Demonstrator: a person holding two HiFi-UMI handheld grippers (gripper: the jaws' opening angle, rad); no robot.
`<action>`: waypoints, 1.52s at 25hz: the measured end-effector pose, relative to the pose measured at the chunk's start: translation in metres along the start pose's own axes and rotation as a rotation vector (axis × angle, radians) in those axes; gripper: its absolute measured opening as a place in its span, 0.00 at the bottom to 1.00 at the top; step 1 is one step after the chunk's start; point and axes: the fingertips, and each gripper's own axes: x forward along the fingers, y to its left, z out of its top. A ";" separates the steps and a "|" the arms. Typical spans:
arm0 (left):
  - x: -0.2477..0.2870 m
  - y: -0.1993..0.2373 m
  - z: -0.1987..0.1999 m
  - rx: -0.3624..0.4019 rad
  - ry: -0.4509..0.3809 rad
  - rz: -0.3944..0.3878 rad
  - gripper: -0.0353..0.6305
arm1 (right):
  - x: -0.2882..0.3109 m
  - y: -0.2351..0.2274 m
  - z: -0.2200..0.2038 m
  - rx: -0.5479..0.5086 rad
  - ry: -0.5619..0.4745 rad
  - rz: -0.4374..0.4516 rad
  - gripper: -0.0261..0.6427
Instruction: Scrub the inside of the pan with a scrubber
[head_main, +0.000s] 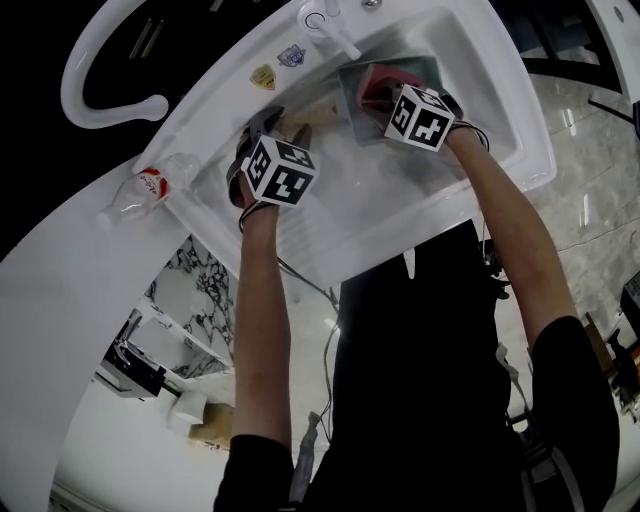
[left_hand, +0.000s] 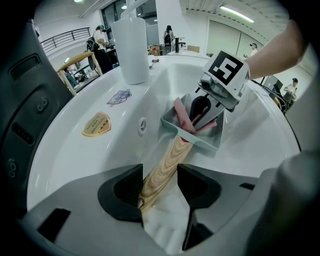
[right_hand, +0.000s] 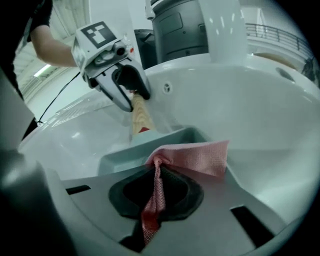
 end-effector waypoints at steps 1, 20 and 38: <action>0.000 0.000 0.000 -0.001 -0.001 -0.001 0.38 | 0.000 -0.010 0.003 0.009 -0.016 -0.047 0.09; 0.001 0.000 0.000 -0.007 0.000 0.002 0.39 | -0.007 0.011 -0.012 0.067 0.010 0.034 0.09; 0.000 0.000 0.000 -0.010 -0.001 -0.003 0.39 | -0.016 -0.016 -0.019 0.044 0.010 -0.055 0.09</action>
